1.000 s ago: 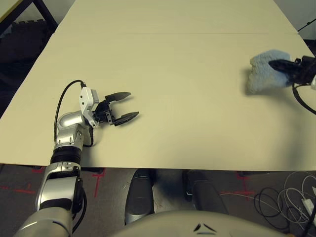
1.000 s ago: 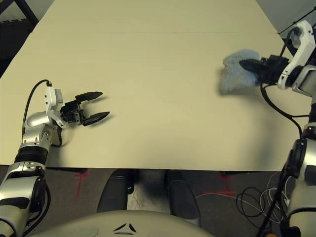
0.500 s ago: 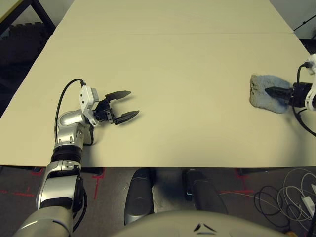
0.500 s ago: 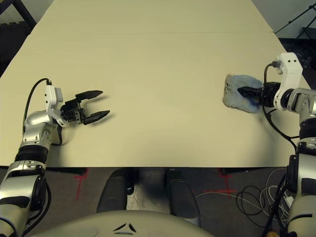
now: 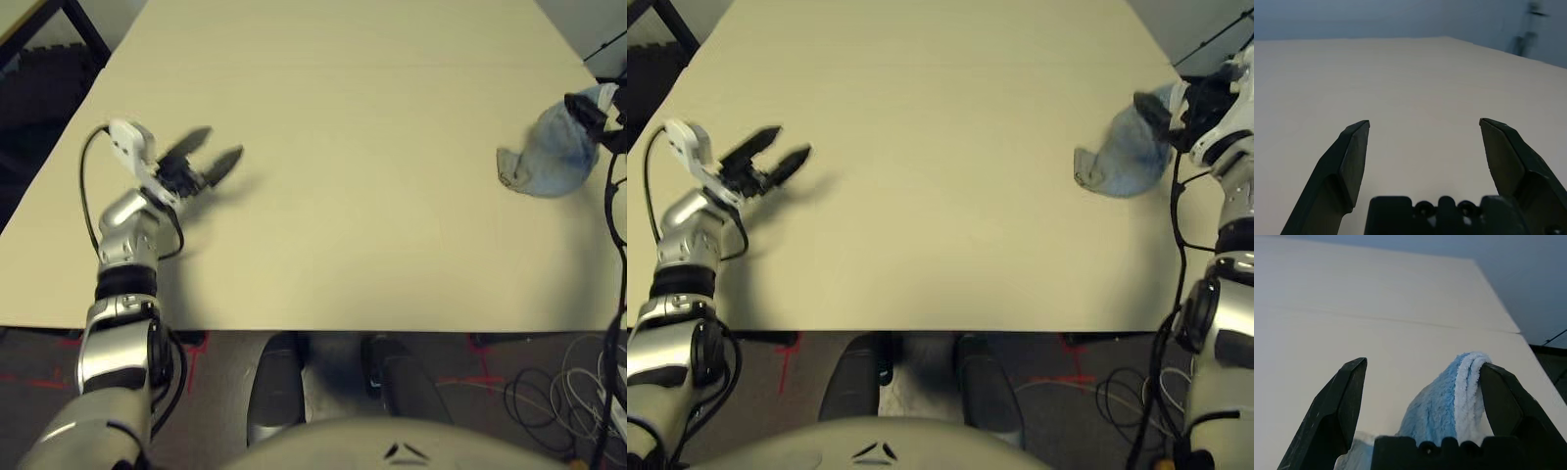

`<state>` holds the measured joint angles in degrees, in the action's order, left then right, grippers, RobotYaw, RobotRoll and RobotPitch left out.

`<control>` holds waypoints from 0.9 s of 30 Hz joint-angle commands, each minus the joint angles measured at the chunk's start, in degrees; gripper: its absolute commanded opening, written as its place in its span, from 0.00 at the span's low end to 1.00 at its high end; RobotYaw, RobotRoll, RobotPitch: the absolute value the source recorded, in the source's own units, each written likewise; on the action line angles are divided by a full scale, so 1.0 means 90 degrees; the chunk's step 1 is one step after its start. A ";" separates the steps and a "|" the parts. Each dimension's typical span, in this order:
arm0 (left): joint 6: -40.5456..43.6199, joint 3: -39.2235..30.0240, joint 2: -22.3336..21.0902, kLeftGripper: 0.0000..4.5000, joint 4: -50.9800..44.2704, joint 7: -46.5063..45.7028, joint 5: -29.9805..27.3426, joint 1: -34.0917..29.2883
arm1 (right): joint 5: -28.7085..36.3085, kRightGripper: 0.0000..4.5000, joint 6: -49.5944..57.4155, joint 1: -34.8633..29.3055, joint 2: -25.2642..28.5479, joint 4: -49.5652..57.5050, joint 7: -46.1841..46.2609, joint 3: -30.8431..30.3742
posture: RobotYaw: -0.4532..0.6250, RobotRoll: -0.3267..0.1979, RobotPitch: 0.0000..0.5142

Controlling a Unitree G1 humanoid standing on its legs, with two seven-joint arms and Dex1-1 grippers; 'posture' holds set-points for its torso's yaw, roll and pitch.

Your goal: Wipe the water off the table with a rag.

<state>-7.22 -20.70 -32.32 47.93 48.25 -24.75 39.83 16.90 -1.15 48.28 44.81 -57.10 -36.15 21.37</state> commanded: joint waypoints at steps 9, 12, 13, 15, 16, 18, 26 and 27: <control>-0.0611 -0.0240 -0.0417 1.00 0.1046 -0.1645 0.0557 0.0132 | 0.0100 0.99 -0.0627 -0.0031 -0.0469 -0.0573 0.0321 0.0165 | 0.61 0.62 0.34; -0.0674 -0.0243 -0.0421 1.00 0.1096 -0.1645 0.0580 0.0103 | 0.0037 0.99 -0.0386 -0.0089 -0.0466 -0.0604 0.0164 0.0062 | 0.61 0.62 0.34; -0.0693 -0.0244 -0.0424 1.00 0.1119 -0.1651 0.0589 0.0091 | 0.0017 0.99 -0.0323 -0.0103 -0.0429 -0.0614 0.0152 0.0049 | 0.61 0.62 0.34; -0.0725 -0.0244 -0.0425 1.00 0.1160 -0.1680 0.0607 0.0081 | 0.0031 0.99 -0.0265 -0.0129 -0.0356 -0.0615 0.0134 0.0087 | 0.61 0.62 0.34; -0.0735 -0.0243 -0.0423 1.00 0.1180 -0.1688 0.0612 0.0080 | 0.0007 0.99 -0.0203 -0.0166 -0.0299 -0.0610 0.0101 0.0071 | 0.60 0.62 0.34; -0.0729 -0.0224 -0.0420 1.00 0.1214 -0.1701 0.0632 0.0082 | -0.0152 0.99 0.0156 -0.0255 -0.0145 -0.0635 -0.0052 -0.0110 | 0.60 0.62 0.34; -0.0783 -0.0170 -0.0381 1.00 0.1285 -0.1606 0.0696 0.0072 | -0.0031 0.99 0.1245 -0.0760 0.0673 0.0086 -0.0895 -0.0104 | 0.58 0.62 0.36; -0.0800 -0.0174 -0.0374 1.00 0.1309 -0.1592 0.0699 0.0086 | 0.0029 0.99 0.1202 -0.0798 0.0724 0.0192 -0.0948 -0.0035 | 0.58 0.62 0.36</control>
<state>-13.95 -22.45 -35.44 58.23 33.46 -19.21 40.64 15.93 8.79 41.85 50.17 -57.60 -43.50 19.73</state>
